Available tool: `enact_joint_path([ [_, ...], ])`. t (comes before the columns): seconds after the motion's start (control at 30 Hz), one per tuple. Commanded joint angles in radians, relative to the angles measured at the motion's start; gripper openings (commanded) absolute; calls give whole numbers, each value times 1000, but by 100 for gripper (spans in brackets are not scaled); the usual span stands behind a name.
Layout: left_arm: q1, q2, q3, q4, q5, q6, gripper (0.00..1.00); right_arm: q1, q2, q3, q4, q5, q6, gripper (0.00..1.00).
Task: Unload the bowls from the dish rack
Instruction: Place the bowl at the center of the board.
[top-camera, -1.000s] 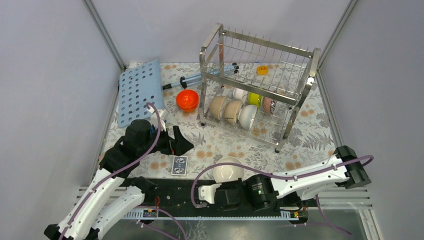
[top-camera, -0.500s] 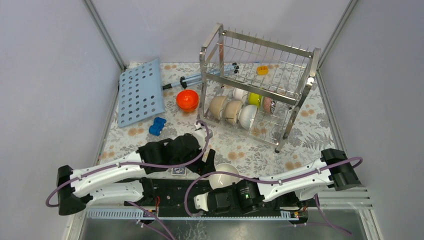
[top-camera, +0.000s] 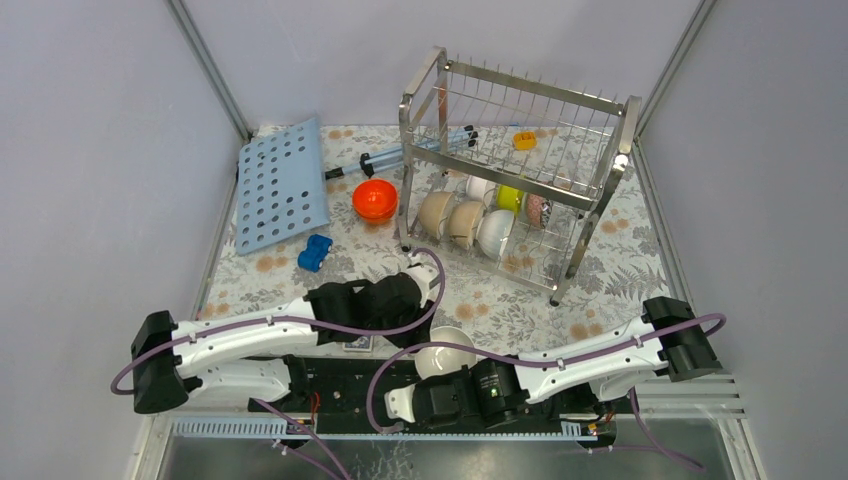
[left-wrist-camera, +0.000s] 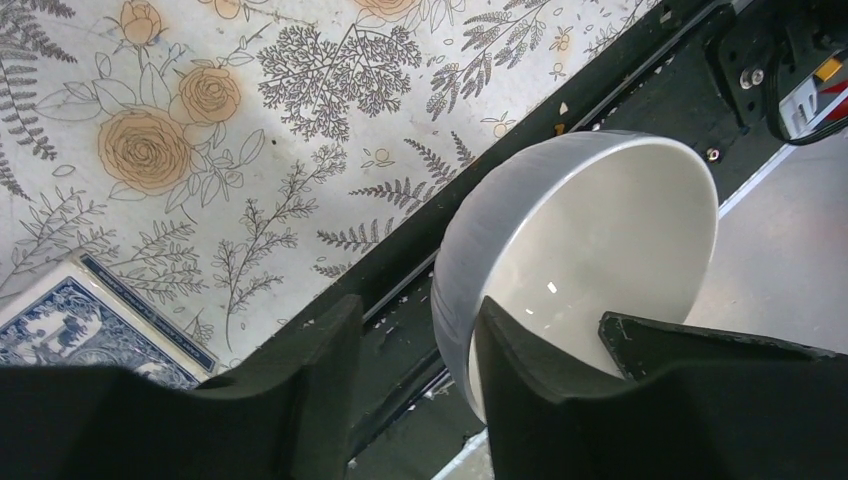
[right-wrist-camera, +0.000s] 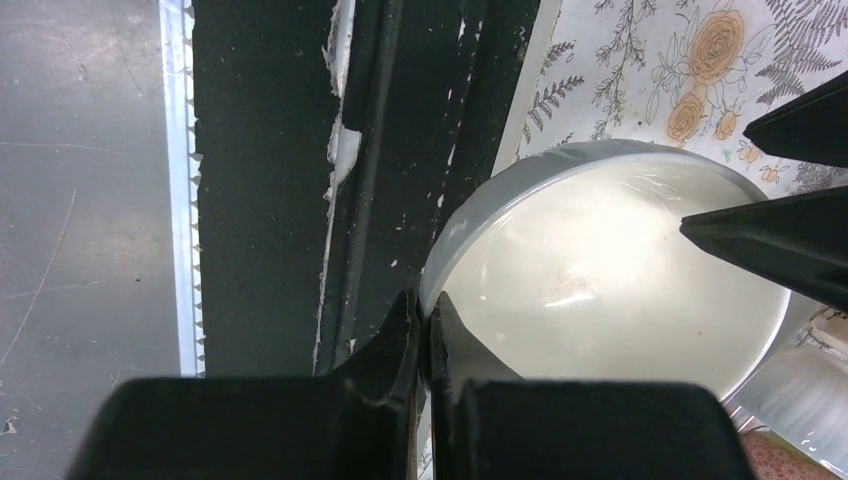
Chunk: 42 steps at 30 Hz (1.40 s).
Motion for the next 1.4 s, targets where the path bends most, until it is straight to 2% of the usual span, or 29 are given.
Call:
enact_joint_path([
  [0.0,-13,6,28,52,-28,3,45,5,-15,54,38,54,-9,0],
  [0.17,-32,22,18,53,-36,-4,40,5,-12,54,46,55,-7,0],
  [0.53,-41,31,10,78,-30,-10,0,6,-21,38,62,50,21,0],
  [0.57,-40,30,9,82,-32,-13,0,6,-25,36,65,56,28,0],
  [0.6,-41,29,7,82,-33,-16,0,5,-31,34,67,63,39,3],
  [0.67,-41,23,3,88,-41,-23,0,6,-43,31,74,61,61,20],
  [0.77,-39,9,-3,93,-65,-41,0,6,-59,31,80,61,119,59],
  [0.8,-39,3,-4,93,-77,-48,0,7,-69,31,84,60,138,68],
  [0.87,-35,-9,-7,93,-99,-60,0,5,-96,33,96,56,183,93],
  [0.9,-29,-15,-7,91,-109,-67,0,6,-110,36,99,56,206,99],
  [1.07,47,-78,-39,84,-185,-135,0,5,-187,64,107,126,401,100],
  [1.23,170,-198,-115,73,-267,-256,0,5,-297,18,168,323,686,100],
  [1.37,220,-266,-138,13,-399,-369,0,5,-338,-5,176,477,853,100],
])
